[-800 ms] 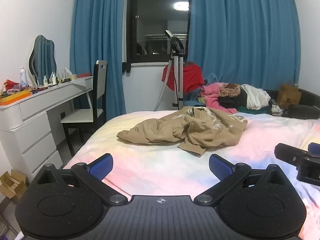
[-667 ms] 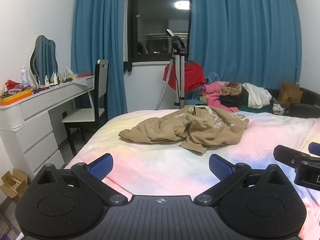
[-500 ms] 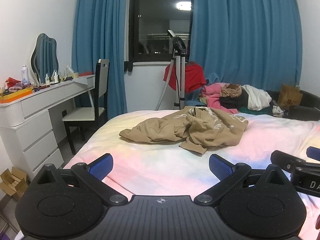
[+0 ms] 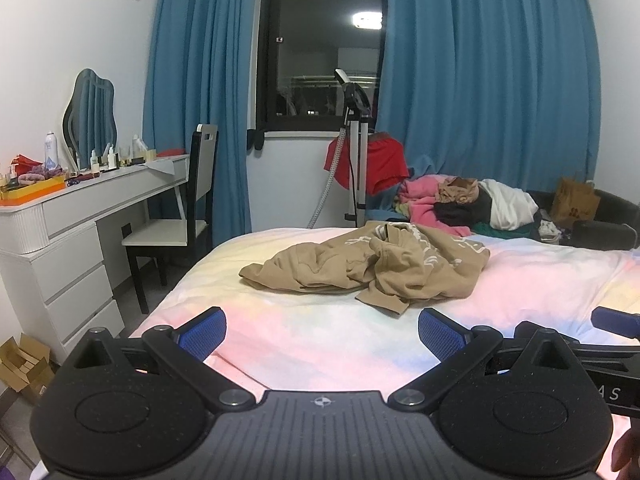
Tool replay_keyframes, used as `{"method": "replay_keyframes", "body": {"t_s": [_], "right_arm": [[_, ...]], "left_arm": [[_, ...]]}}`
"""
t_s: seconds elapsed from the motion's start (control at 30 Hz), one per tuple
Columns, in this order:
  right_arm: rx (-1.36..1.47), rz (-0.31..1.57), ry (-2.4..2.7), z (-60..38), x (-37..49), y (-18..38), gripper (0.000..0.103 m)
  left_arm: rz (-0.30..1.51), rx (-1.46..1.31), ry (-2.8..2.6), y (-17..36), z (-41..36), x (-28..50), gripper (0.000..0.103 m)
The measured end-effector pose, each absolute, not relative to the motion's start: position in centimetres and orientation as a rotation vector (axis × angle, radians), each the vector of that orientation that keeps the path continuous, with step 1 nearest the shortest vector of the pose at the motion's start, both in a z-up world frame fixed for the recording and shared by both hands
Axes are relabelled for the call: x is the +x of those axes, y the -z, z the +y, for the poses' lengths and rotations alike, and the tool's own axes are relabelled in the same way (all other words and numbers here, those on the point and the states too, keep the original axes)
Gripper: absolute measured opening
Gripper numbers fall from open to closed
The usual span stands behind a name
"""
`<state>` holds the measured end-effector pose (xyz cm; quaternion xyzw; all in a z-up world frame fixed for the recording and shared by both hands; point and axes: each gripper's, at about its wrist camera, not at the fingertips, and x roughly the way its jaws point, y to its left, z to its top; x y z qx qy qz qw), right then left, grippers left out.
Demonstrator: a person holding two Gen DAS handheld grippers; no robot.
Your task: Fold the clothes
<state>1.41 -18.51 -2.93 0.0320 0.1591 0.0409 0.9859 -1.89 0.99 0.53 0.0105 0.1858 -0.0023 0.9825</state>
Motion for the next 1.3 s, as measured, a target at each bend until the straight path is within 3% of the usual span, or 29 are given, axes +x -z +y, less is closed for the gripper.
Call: {"method": "replay_keyframes", "body": {"t_s": [0.67, 0.77, 0.83, 0.87, 0.9, 1.03, 1.1, 1.17, 1.3], "right_arm": [[0.073, 0.214, -0.042, -19.5, 0.0, 1.6, 0.103], [0.103, 0.228, -0.05, -19.9, 0.1, 1.6, 0.097], [0.121, 0.239, -0.05, -20.2, 0.1, 1.6, 0.086], [0.126, 0.241, -0.045, -20.4, 0.1, 1.5, 0.075], [0.131, 0.239, -0.043, -20.5, 0.1, 1.6, 0.074], [0.153, 0.227, -0.035, -21.4, -0.2, 1.9, 0.076], [0.171, 0.233, -0.033, -21.9, -0.1, 2.2, 0.093], [0.197, 0.243, -0.033, -22.4, 0.1, 2.5, 0.103], [0.233, 0.301, -0.053, -22.5, 1.6, 2.9, 0.103]], "left_arm": [[0.354, 0.084, 0.022, 1.6, -0.8, -1.8, 0.103], [0.35, 0.072, 0.03, 1.6, -0.8, -1.9, 0.103], [0.339, 0.07, 0.034, 1.4, -0.8, -2.2, 0.103], [0.333, 0.068, 0.036, 1.2, -0.8, -2.2, 0.103], [0.326, 0.064, 0.037, 0.8, -0.8, -2.3, 0.103], [0.315, 0.025, 0.035, -2.1, -0.8, -1.8, 0.103], [0.288, 0.022, 0.032, -4.3, -1.2, -1.5, 0.103], [0.26, 0.032, 0.024, -6.1, -1.6, -1.1, 0.103], [0.235, -0.001, 0.036, -7.0, -1.5, 0.2, 0.103]]}}
